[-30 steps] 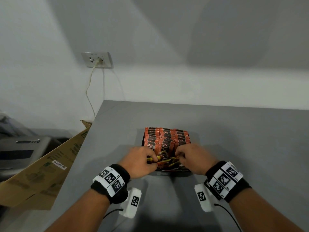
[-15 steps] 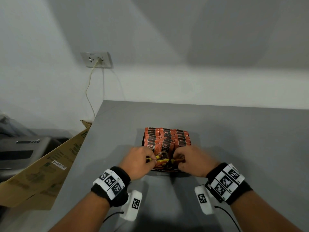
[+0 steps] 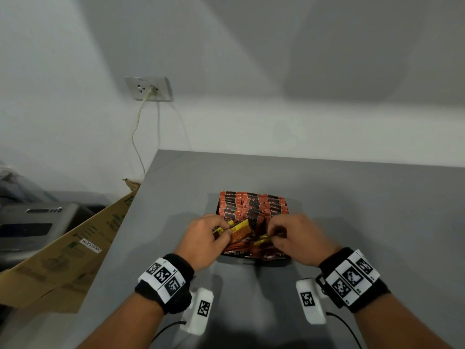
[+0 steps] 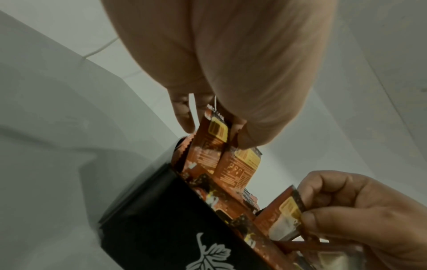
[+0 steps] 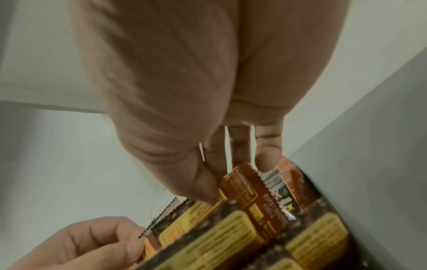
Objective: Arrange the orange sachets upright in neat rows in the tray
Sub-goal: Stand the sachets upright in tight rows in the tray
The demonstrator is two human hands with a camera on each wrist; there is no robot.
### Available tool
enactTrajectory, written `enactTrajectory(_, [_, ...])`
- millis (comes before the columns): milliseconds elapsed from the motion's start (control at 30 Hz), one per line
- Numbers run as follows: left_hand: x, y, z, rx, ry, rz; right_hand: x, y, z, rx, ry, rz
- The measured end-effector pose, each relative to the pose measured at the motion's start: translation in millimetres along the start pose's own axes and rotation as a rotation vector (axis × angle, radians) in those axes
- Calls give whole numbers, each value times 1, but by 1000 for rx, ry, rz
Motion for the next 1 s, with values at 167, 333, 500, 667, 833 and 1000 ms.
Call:
enactTrajectory(167, [-1,-1,0,-31,-29,4,-5,-4,-13,231,128,55])
enactTrajectory(333, [-3,2,0,-45,-24,40,-5,-3,-20,351,381,112])
enactTrajectory(500, [-1,3,-2,-40,21,42,-7,-1,-7,294,400,154])
enactTrajectory(667, [0,5,-2,-39,-9,42,-8,-1,-6,272,395,153])
enactTrajectory(833, [-2,10,-2,-53,-81,64,-6,-1,-2,131,255,135])
enactTrajectory(1000, [-1,15,-7,-83,-19,89,-8,0,1,81,192,131])
Point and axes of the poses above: each hand's wrist, its own x-axis towards the middle knuckle, its own z-axis out of the palm, y = z × x, the point moved 2 cm from there along x, towards the middle knuckle, and after that the axes turned 3 degrees about -x, right-handed, at the moved point
